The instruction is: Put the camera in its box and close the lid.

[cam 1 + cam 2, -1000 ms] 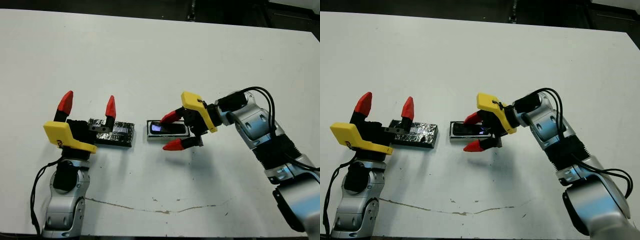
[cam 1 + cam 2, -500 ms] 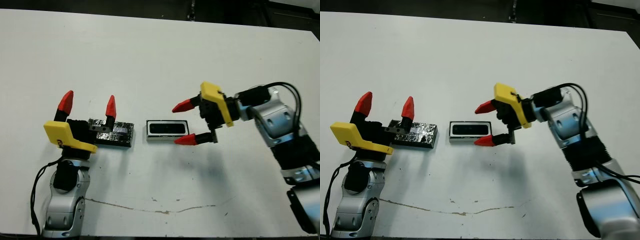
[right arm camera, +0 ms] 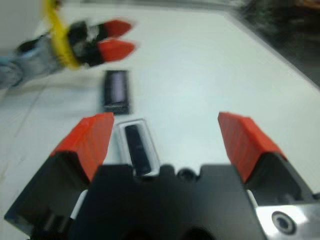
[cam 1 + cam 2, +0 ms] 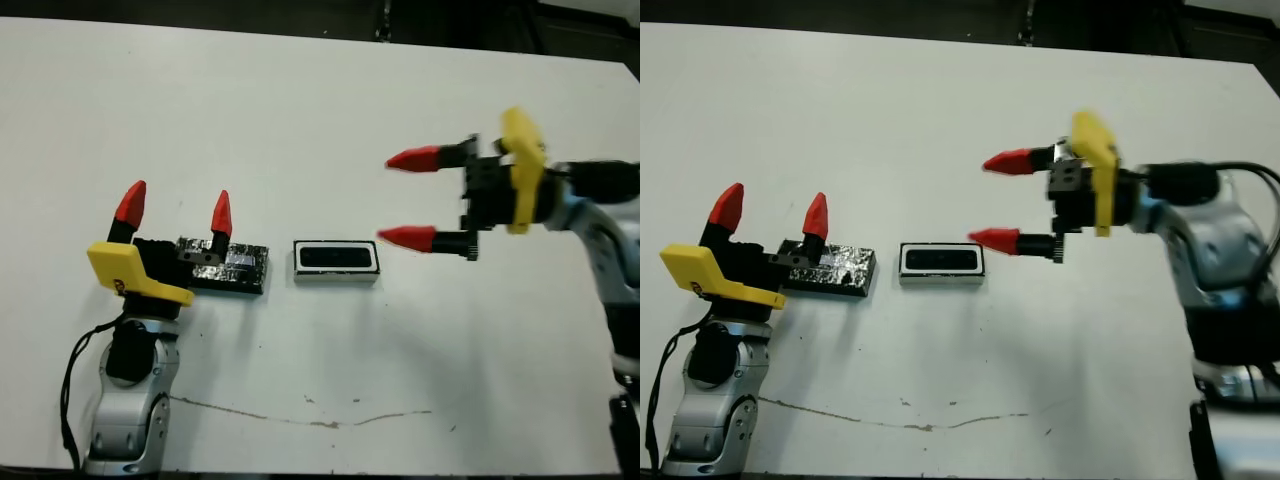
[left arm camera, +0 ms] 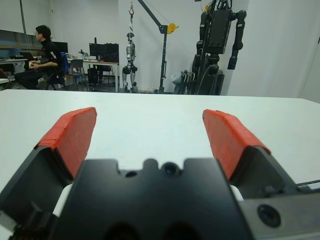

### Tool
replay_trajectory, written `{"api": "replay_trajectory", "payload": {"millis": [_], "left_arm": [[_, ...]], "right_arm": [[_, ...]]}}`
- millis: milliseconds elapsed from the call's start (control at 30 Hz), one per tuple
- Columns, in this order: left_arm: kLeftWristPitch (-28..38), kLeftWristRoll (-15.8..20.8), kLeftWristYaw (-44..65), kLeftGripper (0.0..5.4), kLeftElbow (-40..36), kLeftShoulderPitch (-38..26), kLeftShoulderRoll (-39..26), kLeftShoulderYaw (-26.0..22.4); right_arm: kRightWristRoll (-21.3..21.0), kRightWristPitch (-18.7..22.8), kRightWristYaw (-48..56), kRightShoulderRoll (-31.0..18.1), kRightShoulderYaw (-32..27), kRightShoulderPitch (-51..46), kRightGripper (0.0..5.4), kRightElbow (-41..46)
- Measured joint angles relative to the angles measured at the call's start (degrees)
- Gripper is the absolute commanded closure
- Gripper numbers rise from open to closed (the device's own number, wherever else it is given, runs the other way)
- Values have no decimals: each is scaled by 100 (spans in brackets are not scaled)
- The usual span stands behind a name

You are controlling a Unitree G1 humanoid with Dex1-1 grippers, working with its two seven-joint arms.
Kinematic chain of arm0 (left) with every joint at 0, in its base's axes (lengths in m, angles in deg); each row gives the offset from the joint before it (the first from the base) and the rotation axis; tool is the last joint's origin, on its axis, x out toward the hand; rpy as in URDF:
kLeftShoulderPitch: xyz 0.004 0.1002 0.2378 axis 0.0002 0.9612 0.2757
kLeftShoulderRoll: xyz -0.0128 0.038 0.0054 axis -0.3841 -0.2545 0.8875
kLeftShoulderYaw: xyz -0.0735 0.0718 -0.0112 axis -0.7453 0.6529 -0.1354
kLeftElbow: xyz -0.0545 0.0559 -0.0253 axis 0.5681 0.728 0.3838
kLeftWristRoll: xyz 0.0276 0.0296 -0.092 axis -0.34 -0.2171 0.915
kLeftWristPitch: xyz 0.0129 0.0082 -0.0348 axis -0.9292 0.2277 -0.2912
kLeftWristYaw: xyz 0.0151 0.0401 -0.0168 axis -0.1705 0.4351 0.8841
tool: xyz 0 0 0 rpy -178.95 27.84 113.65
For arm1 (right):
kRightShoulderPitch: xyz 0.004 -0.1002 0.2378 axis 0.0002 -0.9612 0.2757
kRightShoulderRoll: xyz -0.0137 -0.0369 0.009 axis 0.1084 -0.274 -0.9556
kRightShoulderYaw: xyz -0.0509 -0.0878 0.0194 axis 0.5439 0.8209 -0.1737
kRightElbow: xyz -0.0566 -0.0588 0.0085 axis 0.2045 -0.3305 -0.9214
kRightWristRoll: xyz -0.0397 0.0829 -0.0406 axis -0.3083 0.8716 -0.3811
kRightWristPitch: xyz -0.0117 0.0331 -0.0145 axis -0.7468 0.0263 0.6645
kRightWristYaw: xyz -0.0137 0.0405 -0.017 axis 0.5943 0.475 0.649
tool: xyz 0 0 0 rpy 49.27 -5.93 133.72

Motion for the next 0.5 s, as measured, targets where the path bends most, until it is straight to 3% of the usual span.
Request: {"api": "replay_trajectory", "payload": {"millis": [233, 500], "left_arm": [[59, 38, 291, 0, 22, -103, -321, -115], [-652, 804, 1670, 0, -135, -479, -1649, -413]], "right_arm": [[197, -609, -1869, 1116, -873, -1825, 143, 408], [608, -1321, -2468, 1886, -1098, -2934, 263, 864]]}}
